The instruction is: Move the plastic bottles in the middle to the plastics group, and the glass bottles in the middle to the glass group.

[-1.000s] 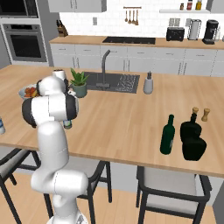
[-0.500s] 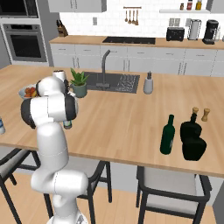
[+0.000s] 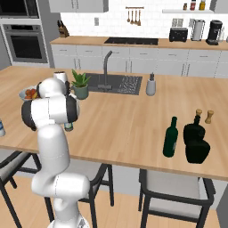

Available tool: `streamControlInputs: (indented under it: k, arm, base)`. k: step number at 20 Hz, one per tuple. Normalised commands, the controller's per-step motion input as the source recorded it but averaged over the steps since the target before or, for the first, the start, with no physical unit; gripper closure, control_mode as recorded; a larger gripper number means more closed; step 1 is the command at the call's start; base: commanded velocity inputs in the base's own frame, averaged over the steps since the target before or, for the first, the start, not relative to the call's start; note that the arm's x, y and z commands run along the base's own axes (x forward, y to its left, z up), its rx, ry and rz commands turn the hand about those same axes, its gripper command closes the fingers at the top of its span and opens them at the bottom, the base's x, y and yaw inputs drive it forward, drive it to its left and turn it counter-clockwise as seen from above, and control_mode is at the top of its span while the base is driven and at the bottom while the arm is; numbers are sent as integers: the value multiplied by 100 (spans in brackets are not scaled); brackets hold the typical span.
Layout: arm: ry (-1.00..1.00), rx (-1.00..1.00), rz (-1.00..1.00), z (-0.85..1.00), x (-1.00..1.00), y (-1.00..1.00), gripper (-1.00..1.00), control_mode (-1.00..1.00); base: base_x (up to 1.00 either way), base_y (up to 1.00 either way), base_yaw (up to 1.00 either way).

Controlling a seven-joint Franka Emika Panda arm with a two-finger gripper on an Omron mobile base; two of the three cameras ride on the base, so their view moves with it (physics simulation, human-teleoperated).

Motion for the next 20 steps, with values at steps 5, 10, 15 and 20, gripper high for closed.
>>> streamControlInputs:
  k: [5, 10, 15, 20]
  arm:
    - [-6, 2, -1, 16, -24, 20, 100, -100]
    - [-7, 3, 14, 34, -40, 65, 100, -100]
    - [-4, 0, 25, 37, -18, 93, 100, -100]
    - [-1, 0, 28, 26, -8, 89, 100, -100]
  base:
    - [0, 0, 0]
    - [0, 0, 0]
    - [0, 0, 0]
    - [0, 0, 0]
